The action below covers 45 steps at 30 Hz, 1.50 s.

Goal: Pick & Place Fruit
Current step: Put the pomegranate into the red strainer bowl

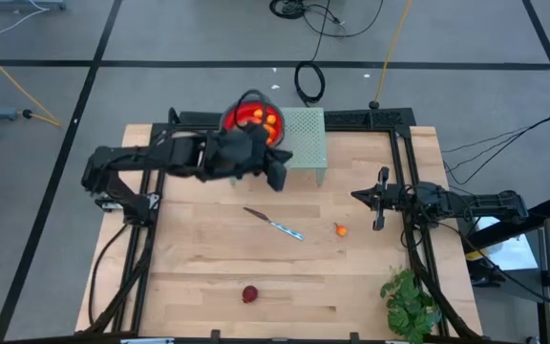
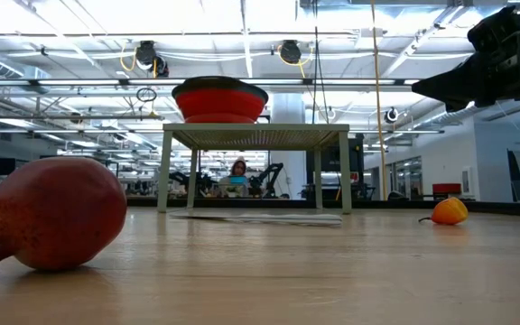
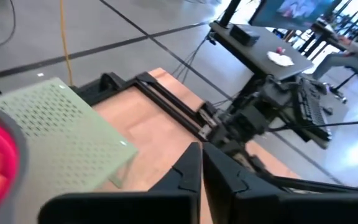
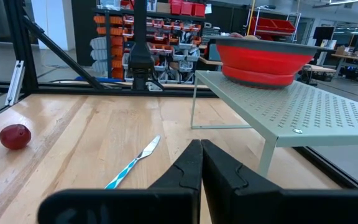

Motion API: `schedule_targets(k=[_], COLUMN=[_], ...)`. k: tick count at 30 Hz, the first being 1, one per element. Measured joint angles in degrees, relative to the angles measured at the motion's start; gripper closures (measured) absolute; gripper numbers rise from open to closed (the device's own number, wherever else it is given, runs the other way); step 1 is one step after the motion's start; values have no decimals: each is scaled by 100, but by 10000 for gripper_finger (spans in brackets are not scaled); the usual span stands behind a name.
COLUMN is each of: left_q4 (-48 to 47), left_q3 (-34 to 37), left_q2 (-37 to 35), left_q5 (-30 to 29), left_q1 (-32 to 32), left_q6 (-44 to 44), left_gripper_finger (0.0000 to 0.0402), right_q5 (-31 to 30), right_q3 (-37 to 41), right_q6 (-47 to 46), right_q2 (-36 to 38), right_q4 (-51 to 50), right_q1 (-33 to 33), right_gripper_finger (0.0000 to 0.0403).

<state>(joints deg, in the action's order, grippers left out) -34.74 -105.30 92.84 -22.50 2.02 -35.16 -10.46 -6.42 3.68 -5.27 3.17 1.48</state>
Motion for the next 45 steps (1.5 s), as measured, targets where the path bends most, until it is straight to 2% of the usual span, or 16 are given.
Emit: schedule_targets(k=[10, 17, 23, 38, 45], left_q4=[-1, -3, -9, -236, -214], left_q3=[0, 0, -2, -2, -2], left_q2=[0, 0, 49, 1200, 1807], left_q5=[-967, -1620, -1698, 320, 1173], left_q1=[1065, 1580, 1825, 2450, 2754], left_q6=[-752, -1187, -1909, -5505, -6884], left_gripper_finger=[399, 400, 400, 400, 399], right_q5=[2, 2, 4, 9, 10], right_q3=[0, 1, 0, 1, 1], right_q6=[0, 0, 0, 0, 0], right_q2=[1, 0, 0, -1, -1], right_q4=[-1, -1, -1, -342, -342], right_q1=[-1, -1, 0, 2, 2], right_gripper_finger=[403, 403, 403, 403, 403])
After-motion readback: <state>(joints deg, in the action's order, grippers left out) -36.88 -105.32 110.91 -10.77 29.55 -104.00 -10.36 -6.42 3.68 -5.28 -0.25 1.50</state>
